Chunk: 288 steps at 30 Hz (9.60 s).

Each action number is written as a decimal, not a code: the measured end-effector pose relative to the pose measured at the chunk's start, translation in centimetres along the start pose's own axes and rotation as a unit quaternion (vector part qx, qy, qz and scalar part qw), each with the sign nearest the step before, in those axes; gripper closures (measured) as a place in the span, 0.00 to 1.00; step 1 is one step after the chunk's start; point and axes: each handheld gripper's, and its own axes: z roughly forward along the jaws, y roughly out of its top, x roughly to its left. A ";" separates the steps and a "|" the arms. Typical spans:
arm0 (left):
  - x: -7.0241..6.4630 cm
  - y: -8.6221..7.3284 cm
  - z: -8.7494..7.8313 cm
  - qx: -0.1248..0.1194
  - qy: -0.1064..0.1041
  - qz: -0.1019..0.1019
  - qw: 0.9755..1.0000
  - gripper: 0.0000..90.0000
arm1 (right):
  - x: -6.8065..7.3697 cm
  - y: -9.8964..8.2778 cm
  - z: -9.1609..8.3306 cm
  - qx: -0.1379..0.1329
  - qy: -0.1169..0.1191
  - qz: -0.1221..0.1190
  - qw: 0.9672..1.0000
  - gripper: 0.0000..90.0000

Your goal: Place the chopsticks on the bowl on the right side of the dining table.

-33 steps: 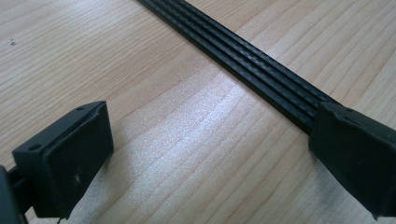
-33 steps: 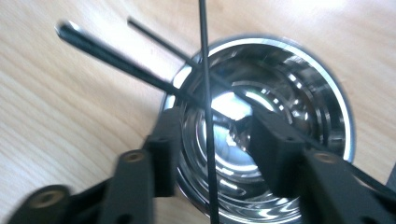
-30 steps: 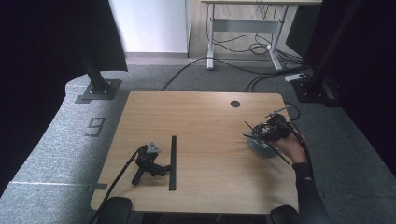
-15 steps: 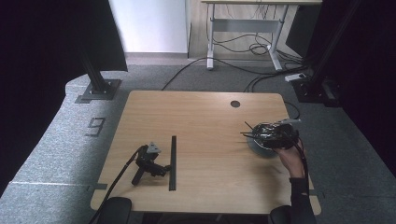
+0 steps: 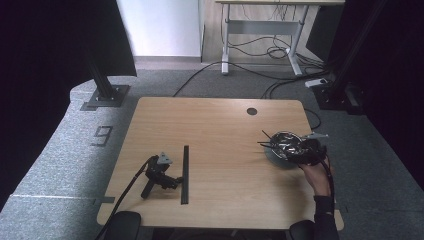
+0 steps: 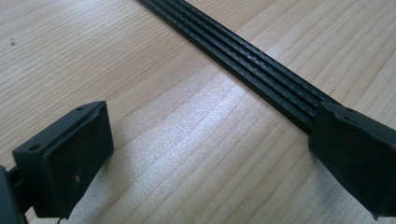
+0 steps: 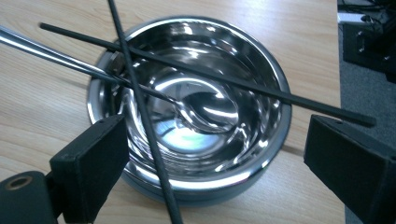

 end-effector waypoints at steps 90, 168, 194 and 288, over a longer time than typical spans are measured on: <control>0.0 0.0 0.0 0.000 0.000 0.000 1.000 0.00 | -4.5 -1.6 -1.4 -0.051 -0.019 0.064 0.996 0.41; 0.0 0.0 0.0 0.000 0.000 -0.001 1.000 0.00 | -3.8 -2.3 1.6 -0.075 -0.026 0.044 0.996 0.07; 0.0 0.0 0.0 0.000 0.000 0.000 1.000 0.00 | -6.2 -3.6 3.1 -0.119 -0.026 0.084 0.989 0.00; 0.0 0.0 0.0 0.000 0.000 -0.001 1.000 0.00 | -5.5 -3.2 2.7 -0.083 -0.005 0.052 0.995 0.11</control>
